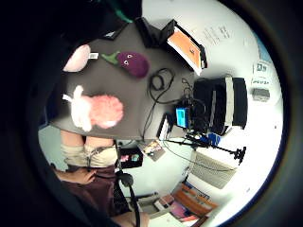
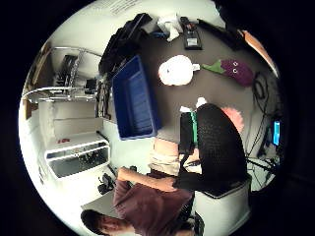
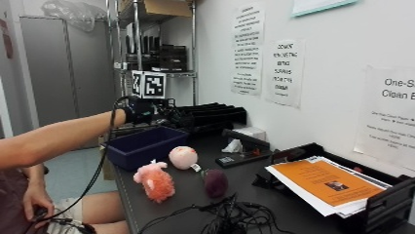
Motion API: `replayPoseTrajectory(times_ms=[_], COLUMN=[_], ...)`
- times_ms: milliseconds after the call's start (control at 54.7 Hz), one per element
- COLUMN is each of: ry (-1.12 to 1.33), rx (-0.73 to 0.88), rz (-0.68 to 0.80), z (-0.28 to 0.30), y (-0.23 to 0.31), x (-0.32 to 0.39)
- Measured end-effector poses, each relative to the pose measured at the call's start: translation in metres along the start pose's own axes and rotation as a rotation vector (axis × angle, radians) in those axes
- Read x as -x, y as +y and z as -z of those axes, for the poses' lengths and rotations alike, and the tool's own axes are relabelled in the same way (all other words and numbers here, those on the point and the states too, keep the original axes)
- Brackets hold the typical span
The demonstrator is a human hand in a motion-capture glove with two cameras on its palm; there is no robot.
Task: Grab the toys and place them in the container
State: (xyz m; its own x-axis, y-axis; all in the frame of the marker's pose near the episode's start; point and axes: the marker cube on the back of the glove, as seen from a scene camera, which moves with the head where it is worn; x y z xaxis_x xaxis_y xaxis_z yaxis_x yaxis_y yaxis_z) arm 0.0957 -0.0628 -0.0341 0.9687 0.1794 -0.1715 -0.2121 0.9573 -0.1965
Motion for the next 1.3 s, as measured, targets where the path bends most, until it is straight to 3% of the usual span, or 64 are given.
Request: replayPoseTrajectory(times_ms=[311, 695, 969, 1298], ry=[0.028, 0.02, 0.056, -0.054], rx=[0.128, 0.514, 0.434, 0.211], rz=[0.034, 0.016, 0.021, -0.015], z=[-0.039, -0.197, -0.218, -0.216], y=[-0.009, -0.019, -0.021, -0.034], x=[0.003, -0.015, -0.019, -0.017])
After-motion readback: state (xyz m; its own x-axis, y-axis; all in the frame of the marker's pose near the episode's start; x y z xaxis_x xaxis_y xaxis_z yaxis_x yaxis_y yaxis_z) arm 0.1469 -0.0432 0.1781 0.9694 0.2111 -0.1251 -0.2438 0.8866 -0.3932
